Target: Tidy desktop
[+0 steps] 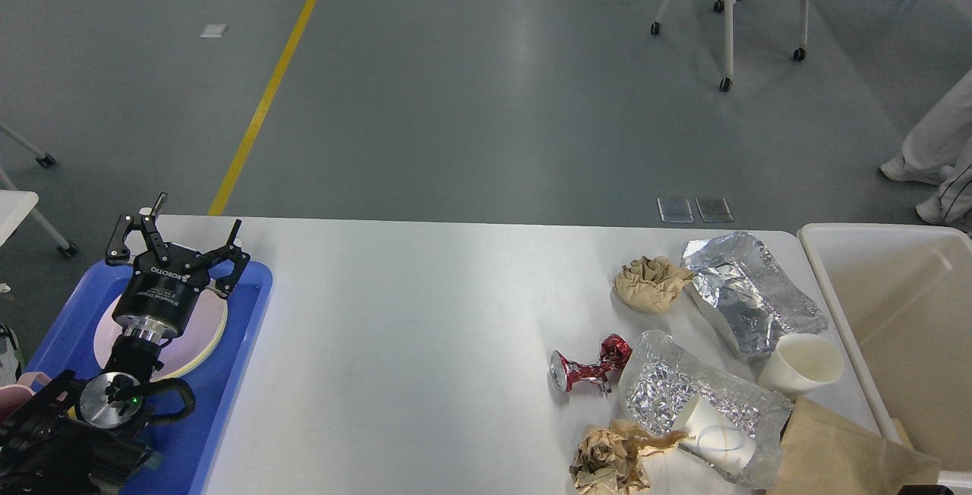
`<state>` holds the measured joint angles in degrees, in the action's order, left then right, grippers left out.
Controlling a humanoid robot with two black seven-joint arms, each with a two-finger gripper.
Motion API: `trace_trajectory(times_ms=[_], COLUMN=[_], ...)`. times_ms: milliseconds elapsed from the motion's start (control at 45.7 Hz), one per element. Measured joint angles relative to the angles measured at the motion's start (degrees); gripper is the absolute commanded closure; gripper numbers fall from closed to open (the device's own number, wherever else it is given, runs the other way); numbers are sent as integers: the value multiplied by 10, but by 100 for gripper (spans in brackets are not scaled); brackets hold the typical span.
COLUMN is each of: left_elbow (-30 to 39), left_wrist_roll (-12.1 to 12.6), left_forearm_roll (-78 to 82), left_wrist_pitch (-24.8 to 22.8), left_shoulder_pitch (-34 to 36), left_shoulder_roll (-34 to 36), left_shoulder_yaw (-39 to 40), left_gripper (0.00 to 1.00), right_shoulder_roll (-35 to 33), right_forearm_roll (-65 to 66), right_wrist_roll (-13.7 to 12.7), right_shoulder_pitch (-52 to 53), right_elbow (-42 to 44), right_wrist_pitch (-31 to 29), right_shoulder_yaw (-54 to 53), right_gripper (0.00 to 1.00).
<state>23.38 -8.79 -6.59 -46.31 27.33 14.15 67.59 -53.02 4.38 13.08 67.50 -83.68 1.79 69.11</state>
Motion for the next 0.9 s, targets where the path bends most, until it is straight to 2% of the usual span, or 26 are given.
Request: trace_trajectory(times_ms=[44, 88, 131, 175, 197, 263, 394, 898], left_elbow=[0, 0, 0, 0, 0, 0, 0, 0], left_wrist_roll=[0, 0, 0, 0, 0, 0, 0, 0], left_forearm_roll=[0, 0, 0, 0, 0, 0, 0, 0], left_wrist_pitch=[0, 0, 0, 0, 0, 0, 0, 0], left_shoulder_pitch=[0, 0, 0, 0, 0, 0, 0, 0], left_shoulder_roll=[0, 0, 0, 0, 0, 0, 0, 0], left_shoulder_yaw=[0, 0, 0, 0, 0, 0, 0, 0], left_gripper=[2, 2, 2, 2, 2, 2, 2, 2], right_shoulder_roll=[1, 2, 3, 3, 3, 4, 5, 11], right_forearm_roll=[-1, -2, -3, -4, -4, -5, -5, 2], right_wrist_roll=[6, 16, 25, 37, 43, 61, 75, 79], right_shoulder_pitch=[-17, -39, -53, -67, -72, -87, -99, -119], right_elbow=[5, 10, 12, 14, 15, 16, 17, 14], right_wrist_pitch=[6, 13, 18, 21, 22, 24, 37, 64], right_shoulder_yaw=[-14, -35, -48, -64, -70, -85, -95, -95], right_gripper=[6, 18, 38, 67, 78, 100, 100, 100])
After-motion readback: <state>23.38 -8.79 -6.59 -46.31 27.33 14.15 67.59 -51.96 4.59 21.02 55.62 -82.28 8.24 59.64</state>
